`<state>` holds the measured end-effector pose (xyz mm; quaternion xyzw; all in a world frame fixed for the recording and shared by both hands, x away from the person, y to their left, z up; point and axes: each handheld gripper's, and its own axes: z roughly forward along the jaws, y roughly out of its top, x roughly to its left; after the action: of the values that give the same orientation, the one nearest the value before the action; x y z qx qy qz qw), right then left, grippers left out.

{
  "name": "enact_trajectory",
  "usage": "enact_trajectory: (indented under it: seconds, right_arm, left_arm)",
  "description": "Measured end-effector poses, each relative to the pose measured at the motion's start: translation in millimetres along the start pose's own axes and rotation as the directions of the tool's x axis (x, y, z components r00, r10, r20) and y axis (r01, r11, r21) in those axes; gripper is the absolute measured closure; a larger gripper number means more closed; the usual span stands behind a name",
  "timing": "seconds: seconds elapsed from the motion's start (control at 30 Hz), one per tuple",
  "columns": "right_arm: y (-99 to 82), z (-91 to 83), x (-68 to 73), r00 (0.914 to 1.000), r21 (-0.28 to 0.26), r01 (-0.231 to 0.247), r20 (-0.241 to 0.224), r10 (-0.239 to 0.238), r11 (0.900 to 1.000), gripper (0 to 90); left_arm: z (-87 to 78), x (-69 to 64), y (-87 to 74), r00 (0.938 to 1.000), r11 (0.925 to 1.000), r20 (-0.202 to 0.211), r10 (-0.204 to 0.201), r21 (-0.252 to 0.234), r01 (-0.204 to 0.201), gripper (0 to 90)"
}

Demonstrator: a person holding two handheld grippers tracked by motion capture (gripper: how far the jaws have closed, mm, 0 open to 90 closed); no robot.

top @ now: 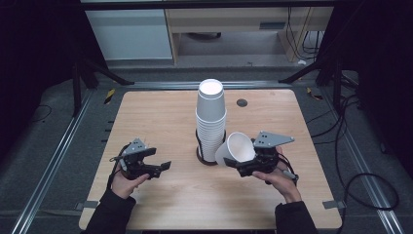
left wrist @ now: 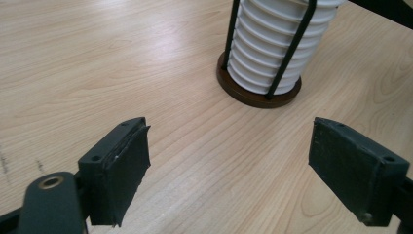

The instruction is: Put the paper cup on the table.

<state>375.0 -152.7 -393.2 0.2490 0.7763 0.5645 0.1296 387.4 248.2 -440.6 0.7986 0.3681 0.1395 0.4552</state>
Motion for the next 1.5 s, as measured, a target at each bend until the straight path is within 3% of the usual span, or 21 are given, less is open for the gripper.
enact_trajectory:
  seconds: [0.2, 0.37, 0.5, 0.6, 0.67, 0.7, 0.8, 1.07, 1.1, 1.13, 1.37, 1.5]
  right_arm:
    - [-0.2, -12.9, -10.2, 0.9966, -0.004, -0.006, 0.082, 0.006, 1.0000, 14.2]
    - [-1.3, -29.3, -22.6, 0.9798, -0.010, -0.022, 0.198, 0.024, 0.9997, 14.1]
    - [-4.1, -35.5, -33.0, 0.9576, -0.010, -0.060, 0.282, 0.060, 0.9982, 14.1]
    - [-5.6, -37.0, -40.1, 0.9326, 0.003, -0.081, 0.353, 0.075, 0.9967, 14.1]
    - [-5.9, -38.9, -46.0, 0.9058, 0.023, -0.097, 0.416, 0.079, 0.9950, 14.0]
    - [-6.1, -39.8, -48.0, 0.8995, 0.031, -0.103, 0.430, 0.079, 0.9942, 14.0]
    - [-8.4, -43.9, -57.7, 0.8666, 0.054, -0.118, 0.493, 0.076, 0.9915, 14.0]
    - [-8.5, -53.2, -85.9, 0.8036, 0.103, -0.165, 0.591, 0.073, 0.9810, 14.0]
    - [-8.0, -52.2, -89.8, 0.7898, 0.113, -0.166, 0.610, 0.063, 0.9797, 14.0]
    - [-8.1, -51.0, -94.0, 0.7817, 0.123, -0.172, 0.621, 0.060, 0.9774, 14.0]
    - [-20.3, -43.3, -115.7, 0.7648, 0.147, -0.238, 0.638, 0.092, 0.9602, 13.8]
    - [-28.2, -42.1, -121.7, 0.7571, 0.185, -0.271, 0.647, 0.091, 0.9447, 13.8]
  left_arm:
    - [0.1, 4.7, -1.4, 0.9995, 0.9998, -0.027, -0.015, 0.009, 0.015, 14.7]
    - [-1.2, 8.5, -1.7, 0.9989, 0.9996, -0.038, -0.029, 0.004, 0.029, 14.6]
    - [-1.1, 10.4, -2.6, 0.9983, 0.9993, -0.048, -0.035, 0.012, 0.036, 14.7]
    - [-0.7, 11.2, -2.9, 0.9982, 0.9994, -0.051, -0.029, 0.016, 0.030, 14.6]
    - [-1.3, 12.6, -3.7, 0.9976, 0.9992, -0.059, -0.036, 0.016, 0.037, 14.6]
    - [-1.9, 13.6, -4.0, 0.9972, 0.9990, -0.062, -0.042, 0.011, 0.043, 14.7]
    - [-3.9, 16.9, -4.6, 0.9958, 0.9981, -0.069, -0.061, 0.002, 0.061, 14.8]
    - [-6.2, 20.8, -5.5, 0.9935, 0.9973, -0.087, -0.073, -0.001, 0.073, 14.7]
    - [-5.6, 21.2, -6.0, 0.9934, 0.9974, -0.091, -0.070, 0.007, 0.071, 14.7]
    - [-4.3, 21.1, -6.5, 0.9934, 0.9973, -0.091, -0.070, 0.014, 0.071, 14.7]
    - [-0.3, 20.5, -7.4, 0.9937, 0.9975, -0.093, -0.062, 0.027, 0.065, 14.5]
    - [-2.3, 20.1, -6.4, 0.9936, 0.9978, -0.094, -0.063, 0.018, 0.064, 14.7]
